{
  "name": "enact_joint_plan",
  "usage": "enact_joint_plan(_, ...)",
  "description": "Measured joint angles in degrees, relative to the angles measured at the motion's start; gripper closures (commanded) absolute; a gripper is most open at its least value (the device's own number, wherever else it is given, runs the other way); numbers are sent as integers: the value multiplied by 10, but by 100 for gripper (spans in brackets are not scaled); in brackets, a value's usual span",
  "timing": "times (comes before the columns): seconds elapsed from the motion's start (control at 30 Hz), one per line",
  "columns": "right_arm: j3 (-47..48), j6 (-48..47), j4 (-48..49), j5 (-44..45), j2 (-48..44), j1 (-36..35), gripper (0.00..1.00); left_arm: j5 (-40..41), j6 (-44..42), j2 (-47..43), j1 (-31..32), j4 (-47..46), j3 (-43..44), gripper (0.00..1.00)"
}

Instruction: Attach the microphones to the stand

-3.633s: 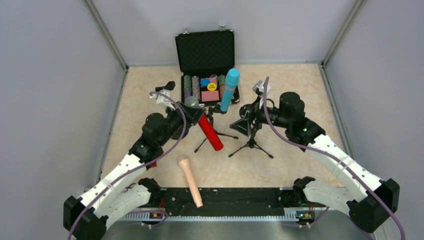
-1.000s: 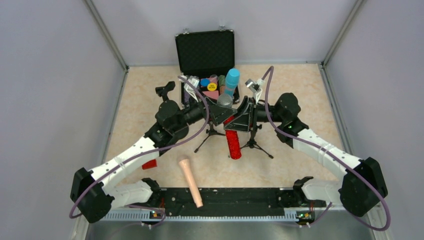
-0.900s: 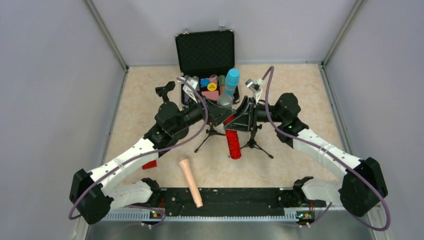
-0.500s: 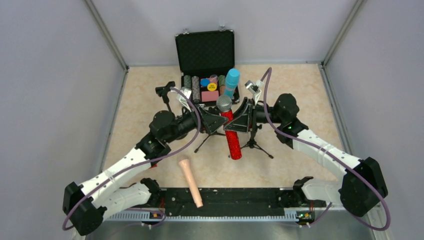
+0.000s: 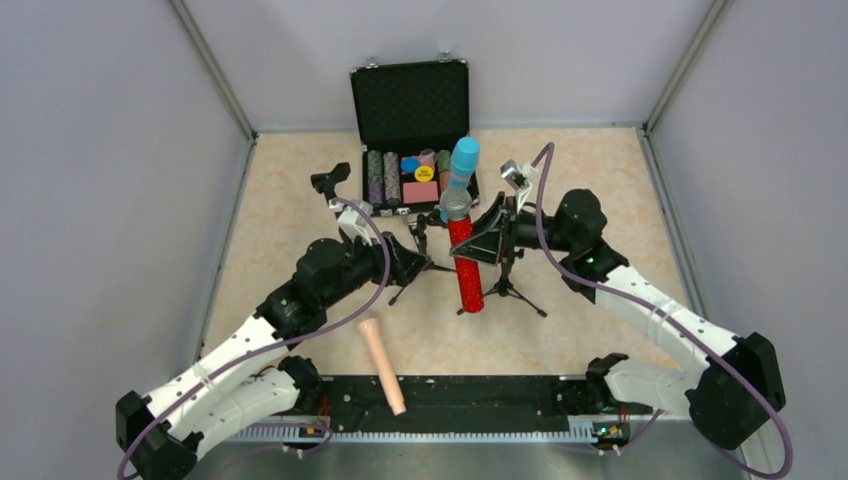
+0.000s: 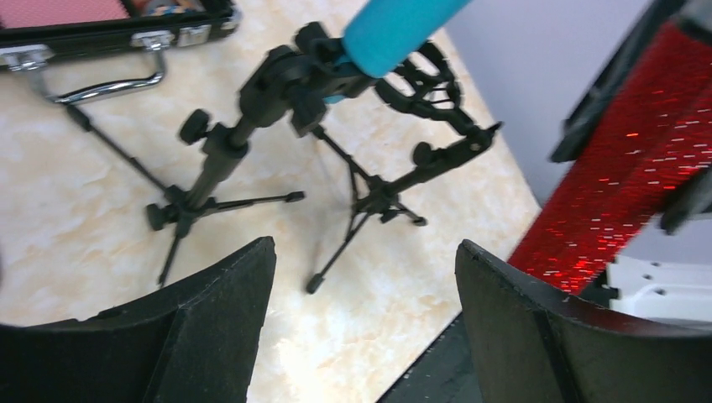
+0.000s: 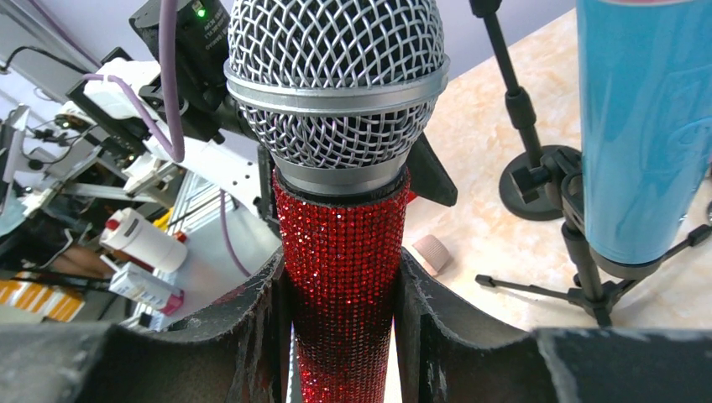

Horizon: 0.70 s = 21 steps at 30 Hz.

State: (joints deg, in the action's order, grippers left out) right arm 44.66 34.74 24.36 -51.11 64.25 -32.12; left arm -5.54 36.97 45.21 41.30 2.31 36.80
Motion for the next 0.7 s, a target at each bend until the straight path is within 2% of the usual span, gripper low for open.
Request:
enact_joint_plan(0.3,0,-54,-45,50,-35,0,100,93,-28,28,0,85,2,19)
enact_joint_plan(0.7,-12,-118,-86,145,-85,0,100,100,-24,75,0,124,10,20)
